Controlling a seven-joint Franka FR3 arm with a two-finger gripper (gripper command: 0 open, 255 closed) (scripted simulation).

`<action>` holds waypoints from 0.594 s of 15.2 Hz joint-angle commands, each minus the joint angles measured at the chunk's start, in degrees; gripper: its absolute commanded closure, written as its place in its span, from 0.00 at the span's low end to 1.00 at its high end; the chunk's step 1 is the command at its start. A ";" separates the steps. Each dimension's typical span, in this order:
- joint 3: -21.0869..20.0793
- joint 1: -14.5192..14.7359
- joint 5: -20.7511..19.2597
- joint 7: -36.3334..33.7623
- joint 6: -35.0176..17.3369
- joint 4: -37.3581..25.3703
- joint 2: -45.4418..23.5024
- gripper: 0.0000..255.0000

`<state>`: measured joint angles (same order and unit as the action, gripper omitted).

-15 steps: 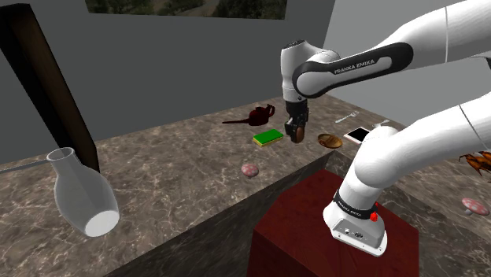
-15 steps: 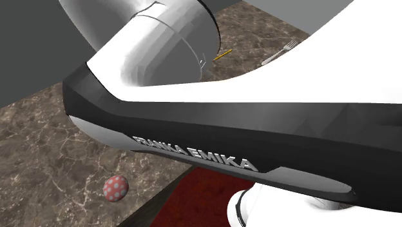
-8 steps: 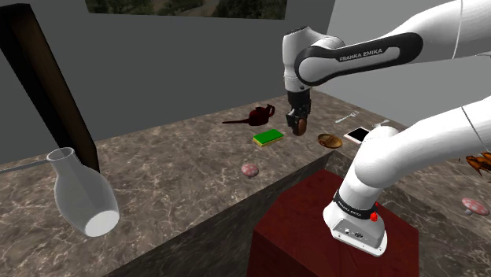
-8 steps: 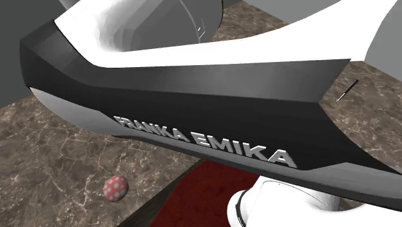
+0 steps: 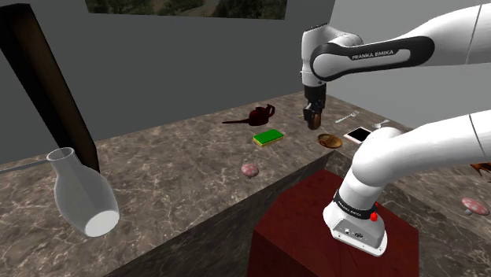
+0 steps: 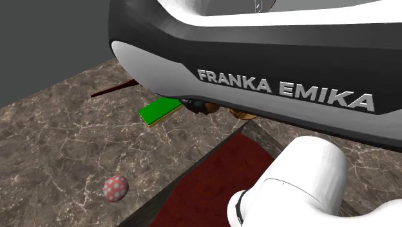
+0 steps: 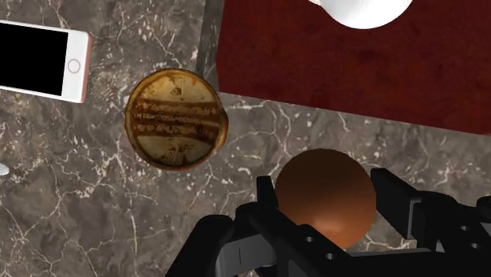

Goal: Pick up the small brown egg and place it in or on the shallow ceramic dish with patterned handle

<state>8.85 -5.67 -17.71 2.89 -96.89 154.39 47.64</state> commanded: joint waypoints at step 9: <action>13.73 -8.62 -12.91 14.79 -1.58 -1.79 1.01 1.00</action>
<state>20.99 -13.32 -29.10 15.93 -98.21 152.85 48.55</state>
